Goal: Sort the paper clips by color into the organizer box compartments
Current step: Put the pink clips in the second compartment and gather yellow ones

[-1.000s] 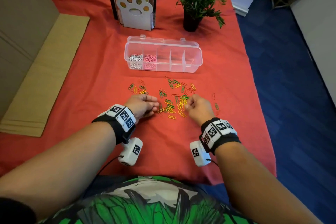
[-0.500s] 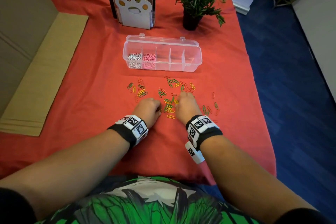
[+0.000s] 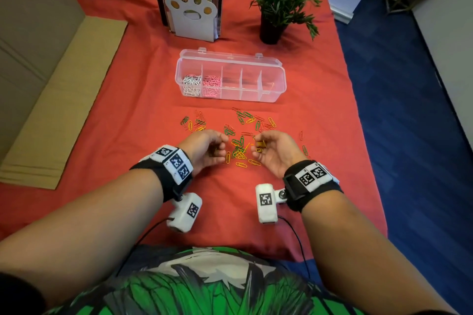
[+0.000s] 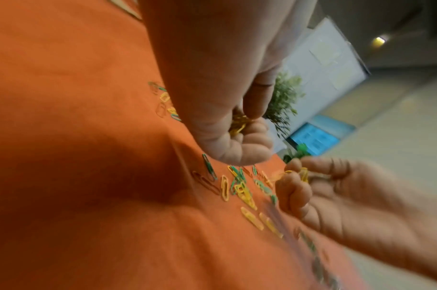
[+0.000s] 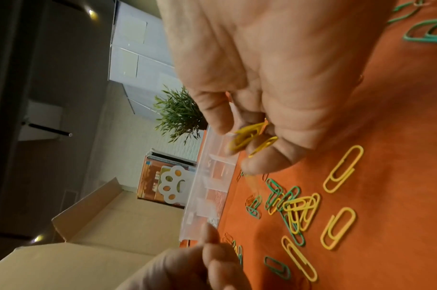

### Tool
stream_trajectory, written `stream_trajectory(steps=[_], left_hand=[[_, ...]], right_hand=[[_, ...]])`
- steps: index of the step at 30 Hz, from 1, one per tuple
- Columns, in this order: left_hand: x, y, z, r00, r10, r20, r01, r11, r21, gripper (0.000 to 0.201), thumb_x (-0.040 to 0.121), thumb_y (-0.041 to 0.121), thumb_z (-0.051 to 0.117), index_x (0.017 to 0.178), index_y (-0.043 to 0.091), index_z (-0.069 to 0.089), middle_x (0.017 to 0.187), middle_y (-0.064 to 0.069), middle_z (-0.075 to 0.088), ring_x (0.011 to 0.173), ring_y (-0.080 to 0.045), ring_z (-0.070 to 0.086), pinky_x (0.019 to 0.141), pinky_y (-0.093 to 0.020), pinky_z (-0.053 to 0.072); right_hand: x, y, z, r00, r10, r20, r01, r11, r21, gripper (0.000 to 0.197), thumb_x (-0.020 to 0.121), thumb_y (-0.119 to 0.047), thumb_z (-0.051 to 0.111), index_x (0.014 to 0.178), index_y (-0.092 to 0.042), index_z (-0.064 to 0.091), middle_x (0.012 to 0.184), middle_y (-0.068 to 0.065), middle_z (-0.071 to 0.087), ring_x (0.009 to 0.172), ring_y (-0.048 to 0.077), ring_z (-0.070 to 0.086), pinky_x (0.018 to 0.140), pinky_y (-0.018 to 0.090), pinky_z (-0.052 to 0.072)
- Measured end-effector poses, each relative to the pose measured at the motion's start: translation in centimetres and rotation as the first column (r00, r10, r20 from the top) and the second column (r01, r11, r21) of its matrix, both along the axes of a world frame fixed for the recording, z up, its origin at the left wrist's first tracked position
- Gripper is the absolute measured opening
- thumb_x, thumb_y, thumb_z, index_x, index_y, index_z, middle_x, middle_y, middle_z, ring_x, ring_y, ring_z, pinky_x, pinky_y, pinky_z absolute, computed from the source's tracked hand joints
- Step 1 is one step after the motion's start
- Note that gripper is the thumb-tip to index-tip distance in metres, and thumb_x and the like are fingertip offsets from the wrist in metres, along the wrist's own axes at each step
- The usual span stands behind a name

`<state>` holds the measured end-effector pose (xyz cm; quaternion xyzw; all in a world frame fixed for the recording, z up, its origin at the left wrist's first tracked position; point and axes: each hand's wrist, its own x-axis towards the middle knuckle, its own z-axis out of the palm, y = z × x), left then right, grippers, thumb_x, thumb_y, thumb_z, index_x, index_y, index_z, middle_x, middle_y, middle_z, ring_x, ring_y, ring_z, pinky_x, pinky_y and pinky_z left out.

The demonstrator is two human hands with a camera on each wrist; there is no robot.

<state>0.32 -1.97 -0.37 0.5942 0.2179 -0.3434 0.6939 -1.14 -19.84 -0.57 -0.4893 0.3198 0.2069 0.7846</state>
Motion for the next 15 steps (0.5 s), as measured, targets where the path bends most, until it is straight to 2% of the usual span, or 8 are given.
stream_trajectory(steps=[2, 4, 7, 9, 11, 13, 14, 15], left_hand=[[0.0, -0.7, -0.5, 0.984, -0.119, 0.132, 0.088, 0.972, 0.218, 0.016, 0.088, 0.013, 0.052, 0.075, 0.017, 0.06, 0.049, 0.003, 0.046, 0.038, -0.005, 0.044, 0.038, -0.014, 0.039], [0.0, -1.0, -1.3, 0.905, -0.325, 0.273, 0.166, 0.862, 0.478, 0.012, 0.087, 0.02, 0.058, 0.08, 0.014, 0.066, 0.052, 0.002, 0.049, 0.038, -0.005, 0.044, 0.041, -0.016, 0.035], [-0.2, -1.3, -2.0, 0.74, -0.603, 0.298, 0.211, 0.629, 0.748, 0.022, 0.088, 0.026, 0.056, 0.09, 0.009, 0.069, 0.074, -0.007, 0.066, 0.071, -0.022, 0.061, 0.066, -0.028, 0.044], [-0.5, -1.4, -2.2, 0.655, -0.704, 0.275, 0.161, 0.485, 0.86, 0.02, 0.084, 0.029, 0.061, 0.089, 0.011, 0.068, 0.09, -0.012, 0.069, 0.09, -0.028, 0.062, 0.077, -0.032, 0.044], [-0.8, -1.4, -2.3, 0.598, -0.76, 0.254, 0.119, 0.398, 0.91, 0.021, 0.079, 0.032, 0.065, 0.085, 0.012, 0.066, 0.095, -0.013, 0.067, 0.093, -0.03, 0.06, 0.079, -0.032, 0.044], [-1.0, -1.5, -2.4, 0.56, -0.801, 0.211, 0.114, 0.327, 0.938, 0.022, 0.078, 0.031, 0.066, 0.087, 0.011, 0.065, 0.098, -0.014, 0.064, 0.096, -0.031, 0.058, 0.08, -0.033, 0.043], [-1.1, -1.5, -2.3, 0.544, -0.815, 0.2, 0.11, 0.306, 0.946, 0.021, 0.079, 0.029, 0.064, 0.089, 0.01, 0.065, 0.1, -0.015, 0.064, 0.097, -0.031, 0.058, 0.081, -0.033, 0.043], [-1.1, -1.5, -2.3, 0.534, -0.823, 0.192, 0.112, 0.295, 0.949, 0.019, 0.081, 0.026, 0.062, 0.091, 0.009, 0.065, 0.102, -0.015, 0.063, 0.098, -0.031, 0.058, 0.081, -0.033, 0.042]], right_hand=[[-0.1, -0.3, -0.2, 1.0, 0.006, -0.016, -0.007, 0.999, -0.049, 0.023, 0.095, -0.013, 0.039, 0.074, -0.01, 0.05, 0.066, 0.002, 0.044, 0.056, 0.014, 0.046, 0.042, 0.019, 0.043], [-0.2, -0.5, -0.5, 0.999, 0.041, 0.002, -0.041, 0.989, -0.141, 0.021, 0.095, -0.005, 0.037, 0.082, -0.011, 0.052, 0.068, 0.002, 0.043, 0.056, 0.013, 0.045, 0.039, 0.016, 0.042], [-0.5, -0.8, -1.2, 0.982, 0.19, 0.008, -0.171, 0.902, -0.397, 0.026, 0.092, 0.003, 0.039, 0.08, -0.016, 0.053, 0.068, 0.001, 0.046, 0.055, 0.01, 0.043, 0.039, 0.014, 0.038], [-0.7, -1.0, -1.3, 0.937, 0.345, -0.058, -0.303, 0.716, -0.629, 0.025, 0.089, -0.005, 0.048, 0.071, -0.022, 0.052, 0.064, -0.003, 0.048, 0.054, 0.009, 0.043, 0.04, 0.014, 0.035], [-0.9, -0.9, -1.4, 0.849, 0.508, -0.146, -0.393, 0.423, -0.816, 0.023, 0.086, -0.013, 0.055, 0.065, -0.022, 0.051, 0.063, -0.007, 0.051, 0.062, 0.014, 0.049, 0.051, 0.019, 0.041], [-1.3, -0.4, -1.7, 0.758, 0.611, -0.226, -0.409, 0.176, -0.896, 0.01, 0.084, -0.018, 0.059, 0.074, -0.017, 0.057, 0.079, 0.003, 0.059, 0.08, 0.021, 0.055, 0.074, 0.025, 0.047], [-1.5, -0.1, -2.0, 0.724, 0.641, -0.253, -0.402, 0.095, -0.911, 0.009, 0.083, -0.02, 0.06, 0.085, -0.012, 0.06, 0.094, 0.009, 0.059, 0.09, 0.025, 0.056, 0.084, 0.028, 0.046], [-1.8, 0.2, -2.5, 0.692, 0.664, -0.284, -0.401, 0.027, -0.916, 0.019, 0.083, -0.021, 0.061, 0.096, -0.008, 0.06, 0.106, 0.014, 0.056, 0.099, 0.029, 0.055, 0.091, 0.031, 0.045]])
